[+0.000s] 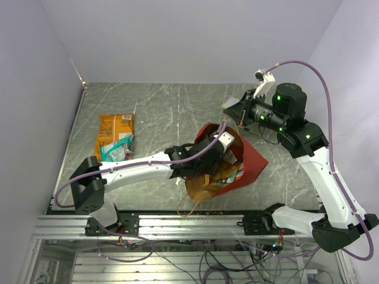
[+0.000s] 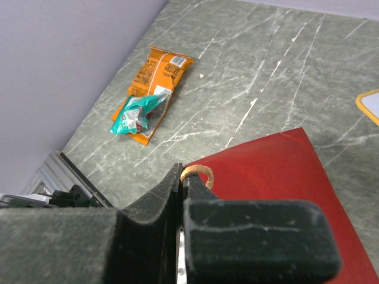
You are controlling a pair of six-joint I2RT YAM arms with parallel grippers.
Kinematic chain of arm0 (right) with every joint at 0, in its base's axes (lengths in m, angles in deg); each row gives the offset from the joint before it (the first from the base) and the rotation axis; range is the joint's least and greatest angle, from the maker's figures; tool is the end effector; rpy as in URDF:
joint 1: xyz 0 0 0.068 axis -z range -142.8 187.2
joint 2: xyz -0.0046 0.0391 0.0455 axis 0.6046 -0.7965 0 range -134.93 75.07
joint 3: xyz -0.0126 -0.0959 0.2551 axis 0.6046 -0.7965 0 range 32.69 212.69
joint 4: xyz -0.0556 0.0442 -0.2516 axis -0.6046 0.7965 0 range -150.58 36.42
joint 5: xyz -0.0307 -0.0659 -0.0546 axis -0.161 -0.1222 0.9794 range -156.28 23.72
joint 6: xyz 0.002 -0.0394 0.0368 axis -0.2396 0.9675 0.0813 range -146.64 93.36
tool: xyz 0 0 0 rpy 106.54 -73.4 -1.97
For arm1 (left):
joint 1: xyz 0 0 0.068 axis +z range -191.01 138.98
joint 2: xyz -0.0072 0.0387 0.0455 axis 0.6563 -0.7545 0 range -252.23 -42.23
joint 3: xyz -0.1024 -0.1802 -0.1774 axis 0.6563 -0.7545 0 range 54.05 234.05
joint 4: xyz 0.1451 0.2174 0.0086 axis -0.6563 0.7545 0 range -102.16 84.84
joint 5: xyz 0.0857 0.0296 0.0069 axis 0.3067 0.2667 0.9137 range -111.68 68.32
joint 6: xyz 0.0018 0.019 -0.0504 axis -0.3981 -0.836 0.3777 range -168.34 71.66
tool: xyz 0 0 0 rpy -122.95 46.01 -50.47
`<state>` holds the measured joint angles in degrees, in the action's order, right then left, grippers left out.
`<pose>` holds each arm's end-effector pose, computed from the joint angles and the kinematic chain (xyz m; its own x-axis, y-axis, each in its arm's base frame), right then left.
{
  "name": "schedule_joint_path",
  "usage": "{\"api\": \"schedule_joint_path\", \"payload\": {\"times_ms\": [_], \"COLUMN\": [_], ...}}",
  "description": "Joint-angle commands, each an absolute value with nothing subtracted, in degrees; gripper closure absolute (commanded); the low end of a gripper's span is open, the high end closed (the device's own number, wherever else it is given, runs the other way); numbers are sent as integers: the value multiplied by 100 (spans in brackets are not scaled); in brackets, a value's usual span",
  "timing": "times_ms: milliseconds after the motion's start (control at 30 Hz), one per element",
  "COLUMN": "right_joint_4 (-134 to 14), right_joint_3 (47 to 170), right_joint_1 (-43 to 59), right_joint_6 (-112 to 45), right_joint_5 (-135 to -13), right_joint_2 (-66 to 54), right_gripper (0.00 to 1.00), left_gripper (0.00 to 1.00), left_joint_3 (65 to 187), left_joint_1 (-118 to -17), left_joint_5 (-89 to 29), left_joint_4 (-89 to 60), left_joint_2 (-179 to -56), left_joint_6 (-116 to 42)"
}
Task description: Take the snacks out of the paper bag
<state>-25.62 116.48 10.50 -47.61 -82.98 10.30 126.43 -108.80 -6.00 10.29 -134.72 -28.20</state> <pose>0.1950 0.1096 0.4592 -0.4714 0.1464 -0.8697 -0.5446 0.7273 0.4177 0.1459 -0.3315 0.2762 -0.5212 0.3991 -0.7544 0.6780 0.7305 -0.0820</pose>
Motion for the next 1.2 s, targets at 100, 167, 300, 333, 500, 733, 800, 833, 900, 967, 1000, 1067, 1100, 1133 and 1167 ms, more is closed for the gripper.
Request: {"api": "schedule_joint_path", "payload": {"times_ms": [100,167,300,333,500,733,800,833,900,967,1000,1067,1100,1133,1167], "right_joint_4": [-2771,-2756,-2782,-2788,-2845,-2878,-2868,-2879,-2880,-2868,-2871,-2892,-2912,-2920,-2920], "right_joint_3": [11688,11718,11742,11760,11708,11651,11670,11665,11674,11677,11671,11626,11593,11574,11559], "right_joint_1": [1057,1057,1058,1057,1057,1057,1057,1057,1057,1057,1057,1057,1057,1057,1057], "right_joint_6": [-4785,-4783,-4782,-4782,-4798,-4759,-4739,-4731,-4715,-4689,-4674,-4659,-4652,-4644,-4641], "right_joint_5": [-8243,-8234,-8219,-8213,-8108,-7979,-7966,-7956,-7947,-7943,-7943,-7924,-7923,-7921,-7914], "right_joint_2": [1056,1031,981,966,1040,1111,1101,1092,1096,1093,1104,1128,1143,1146,1149], "right_gripper": [100,100,100,100,100,100,100,100,100,100,100,100,100,100,100], "left_gripper": [93,93,93,93,93,93,93,93,93,93,93,93,93,93,93], "left_joint_3": [13058,13143,13288,13316,13481,13988,14205,14323,14571,14825,14958,15294,15491,15675,15832], "left_joint_1": [-10878,-10878,-10878,-10873,-10878,-10870,-10861,-10846,-10798,-10731,-10691,-10595,-10544,-10500,-10438], "left_joint_5": [-1029,-977,-1077,-1118,-1107,-926,-794,-741,-666,-602,-525,-266,-117,52,263], "left_joint_4": [1130,1221,1382,1423,1616,2095,2280,2376,2553,2719,2813,3056,3175,3299,3420], "left_joint_2": [-12709,-12545,-12224,-12142,-11826,-11571,-11510,-11489,-11444,-11426,-11429,-11506,-11568,-11636,-11701], "left_joint_6": [-2934,-2946,-3081,-3107,-2964,-2936,-3005,-3044,-3132,-3211,-3240,-3260,-3261,-3268,-3268]}}
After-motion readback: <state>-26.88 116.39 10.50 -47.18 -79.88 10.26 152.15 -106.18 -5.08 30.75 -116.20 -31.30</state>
